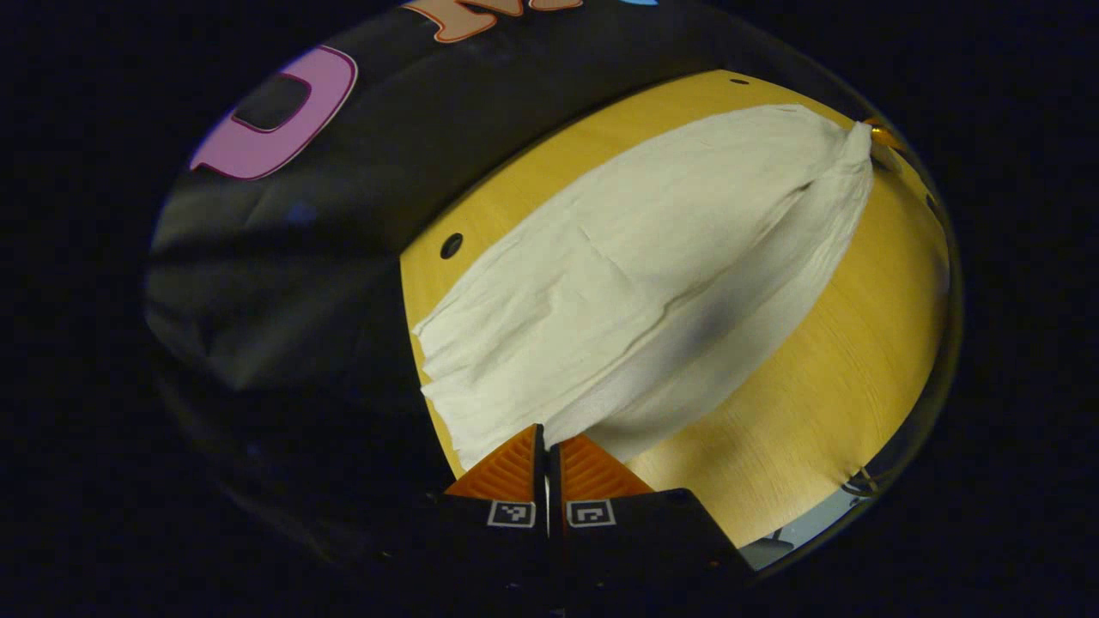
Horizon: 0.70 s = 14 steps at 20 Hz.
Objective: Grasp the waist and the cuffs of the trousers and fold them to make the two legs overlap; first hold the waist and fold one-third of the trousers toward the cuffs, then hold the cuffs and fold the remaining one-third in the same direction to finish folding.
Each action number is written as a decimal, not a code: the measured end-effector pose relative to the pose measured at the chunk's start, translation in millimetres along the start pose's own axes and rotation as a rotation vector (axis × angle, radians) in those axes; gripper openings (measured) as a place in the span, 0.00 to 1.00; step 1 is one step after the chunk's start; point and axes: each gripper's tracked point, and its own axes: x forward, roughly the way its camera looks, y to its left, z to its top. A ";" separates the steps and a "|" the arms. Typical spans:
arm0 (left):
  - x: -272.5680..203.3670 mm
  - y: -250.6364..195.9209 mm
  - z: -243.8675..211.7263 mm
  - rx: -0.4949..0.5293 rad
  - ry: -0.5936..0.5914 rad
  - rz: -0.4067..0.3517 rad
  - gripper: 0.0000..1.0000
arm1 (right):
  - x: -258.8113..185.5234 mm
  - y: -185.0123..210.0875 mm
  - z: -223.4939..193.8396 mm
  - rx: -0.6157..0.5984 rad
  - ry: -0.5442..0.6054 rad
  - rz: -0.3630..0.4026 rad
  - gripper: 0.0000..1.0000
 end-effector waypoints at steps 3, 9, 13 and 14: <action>27.6 29.6 69.6 -0.086 -0.064 0.081 0.00 | 17.8 -12.7 39.0 0.099 -0.072 -0.022 0.03; 61.4 73.8 134.4 -0.157 -0.114 0.225 0.00 | 73.0 -27.9 119.0 0.188 -0.201 -0.042 0.03; 106.4 84.7 158.6 -0.215 -0.122 0.247 0.00 | 119.8 -31.9 140.3 0.217 -0.206 -0.039 0.03; 117.2 84.7 159.8 -0.212 -0.123 0.252 0.00 | 135.6 -29.6 137.4 0.226 -0.190 -0.031 0.03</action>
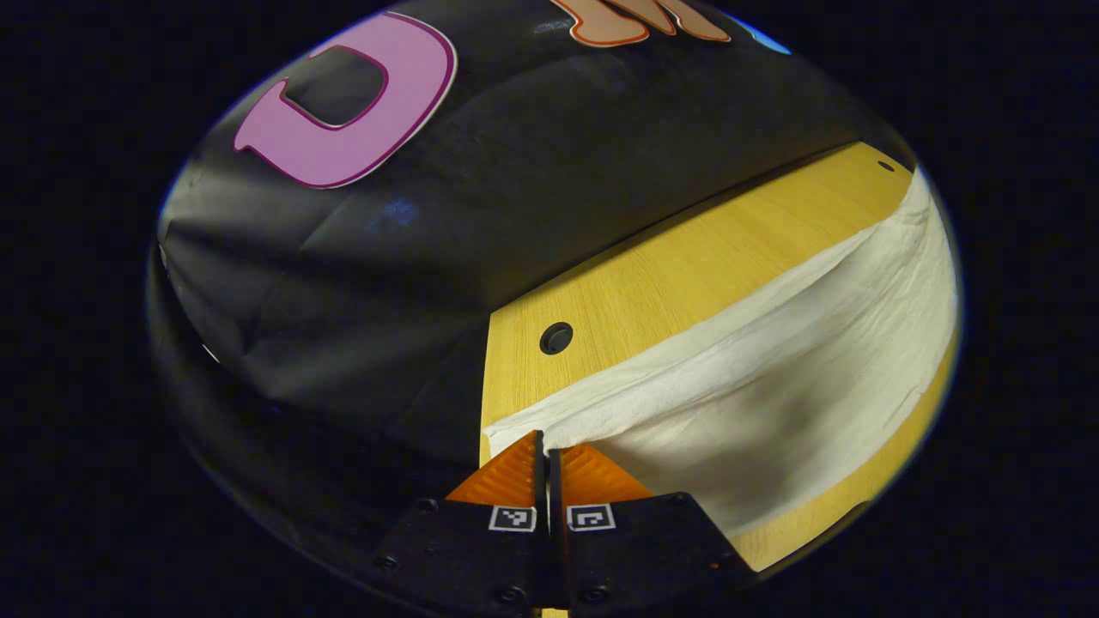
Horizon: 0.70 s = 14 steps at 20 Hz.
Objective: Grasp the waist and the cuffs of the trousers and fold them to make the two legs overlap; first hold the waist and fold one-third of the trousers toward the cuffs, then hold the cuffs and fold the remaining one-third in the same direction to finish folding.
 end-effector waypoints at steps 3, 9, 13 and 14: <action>42.1 -18.6 -4.2 -0.029 0.003 -0.002 0.00 | 42.2 5.4 -30.0 0.036 0.076 0.020 0.03; 73.3 -34.9 -10.4 -0.182 -0.050 0.027 0.00 | 78.2 8.4 -49.9 0.134 0.108 0.052 0.05; 68.9 -52.5 3.8 -0.346 -0.130 -0.026 0.50 | 80.6 19.3 -50.2 0.146 0.103 0.102 0.26; 69.9 -52.9 12.1 -0.384 -0.156 -0.007 0.74 | 84.5 19.0 -42.7 0.139 0.098 0.109 0.62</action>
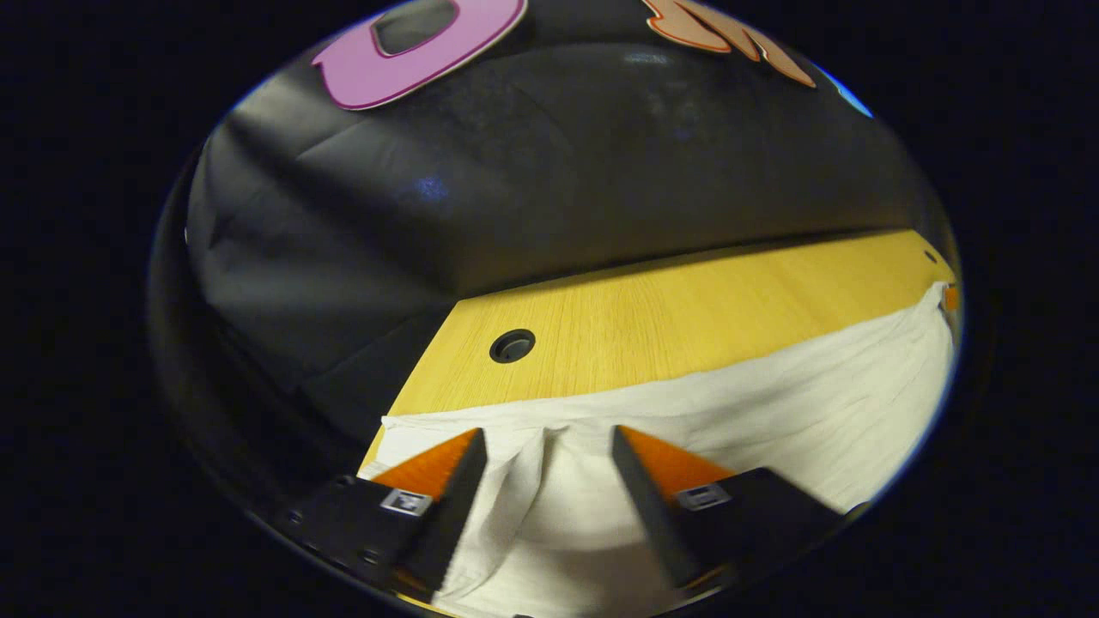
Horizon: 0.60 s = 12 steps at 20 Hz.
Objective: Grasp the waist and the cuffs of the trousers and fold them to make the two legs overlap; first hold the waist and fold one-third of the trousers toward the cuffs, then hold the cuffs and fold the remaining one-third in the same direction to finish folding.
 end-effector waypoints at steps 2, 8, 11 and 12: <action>-12.9 -0.2 17.9 -0.051 -0.041 0.012 0.96 | -15.0 -0.6 -0.5 -0.003 -0.022 -0.006 0.96; -52.2 -12.7 57.3 -0.139 -0.114 -0.067 0.97 | -74.4 -39.9 21.2 0.047 -0.090 -0.064 0.96; -84.6 -19.6 69.5 -0.114 -0.156 -0.083 0.97 | -112.4 -82.2 25.5 0.074 -0.122 -0.130 0.92; -98.8 -23.8 65.5 -0.109 -0.158 -0.091 0.97 | -120.5 -96.2 23.0 0.075 -0.128 -0.154 0.97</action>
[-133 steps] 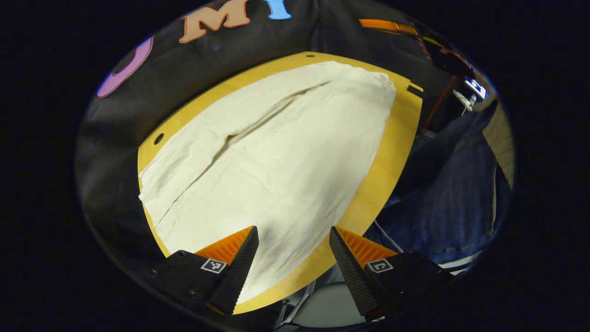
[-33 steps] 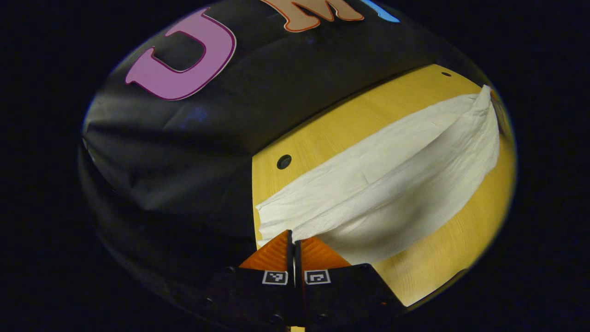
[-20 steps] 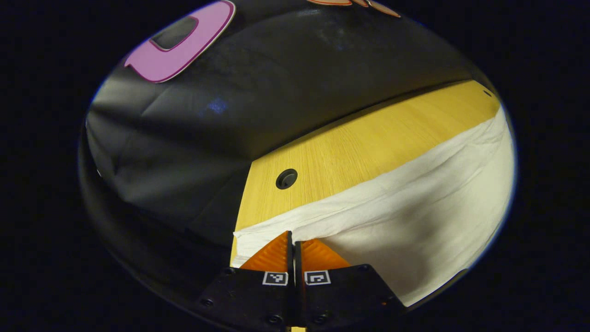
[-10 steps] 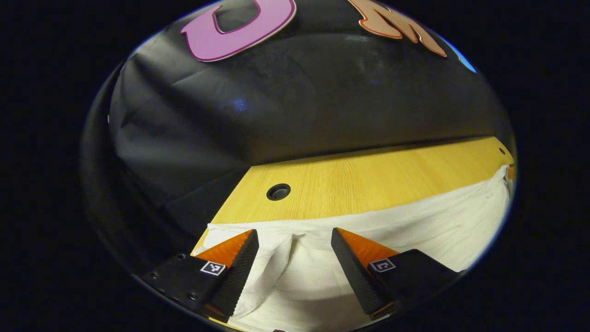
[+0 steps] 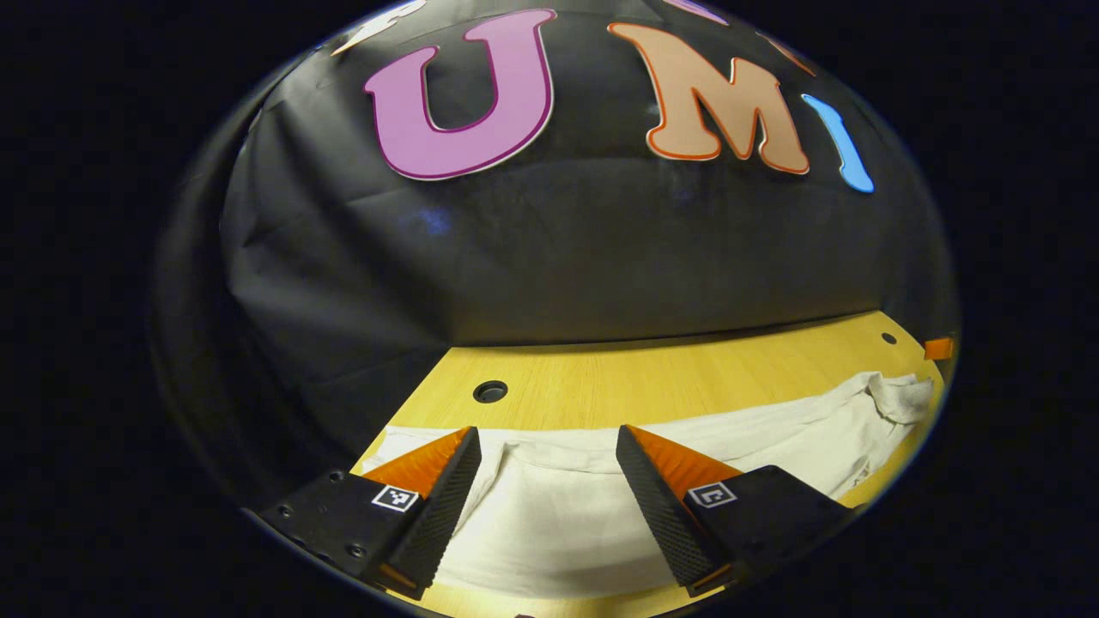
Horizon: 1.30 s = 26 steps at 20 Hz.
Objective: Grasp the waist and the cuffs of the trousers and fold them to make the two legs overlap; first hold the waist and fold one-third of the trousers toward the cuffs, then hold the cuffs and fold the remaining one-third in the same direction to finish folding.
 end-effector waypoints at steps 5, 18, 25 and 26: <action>-60.3 -18.4 0.7 -0.024 -0.014 -0.005 0.97 | -31.4 -72.6 -20.9 0.024 0.022 -0.116 0.92; -116.3 -54.7 20.4 -0.015 -0.046 0.031 0.96 | -3.1 -122.9 -93.5 0.106 0.158 -0.131 0.97; -121.7 -69.7 4.8 -0.054 -0.014 0.029 0.97 | 17.6 -90.8 -91.3 0.271 0.138 -0.017 0.97; -120.5 -71.1 3.0 -0.051 -0.009 0.029 0.97 | 20.3 -88.0 -89.6 0.285 0.131 -0.005 0.95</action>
